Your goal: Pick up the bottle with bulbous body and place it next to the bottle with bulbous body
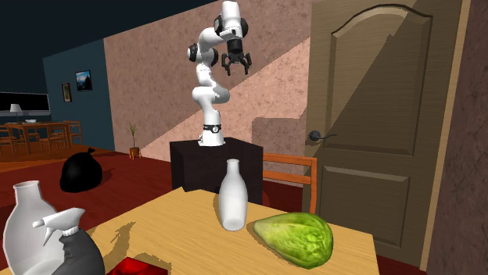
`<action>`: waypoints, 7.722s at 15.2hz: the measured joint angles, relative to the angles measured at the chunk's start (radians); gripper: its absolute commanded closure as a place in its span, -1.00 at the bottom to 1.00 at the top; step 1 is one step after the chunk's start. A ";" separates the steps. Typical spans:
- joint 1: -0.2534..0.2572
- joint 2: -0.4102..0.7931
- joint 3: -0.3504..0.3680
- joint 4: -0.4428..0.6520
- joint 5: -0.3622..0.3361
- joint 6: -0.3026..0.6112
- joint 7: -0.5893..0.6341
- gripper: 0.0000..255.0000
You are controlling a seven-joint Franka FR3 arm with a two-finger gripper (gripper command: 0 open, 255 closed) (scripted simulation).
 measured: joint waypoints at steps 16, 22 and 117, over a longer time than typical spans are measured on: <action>-0.045 0.396 -0.051 -0.052 -0.046 0.465 -0.073 -1.00; -0.060 0.610 -0.074 0.009 -0.049 0.628 -0.102 -1.00; -0.113 0.970 -0.131 0.653 -0.058 0.376 -0.148 1.00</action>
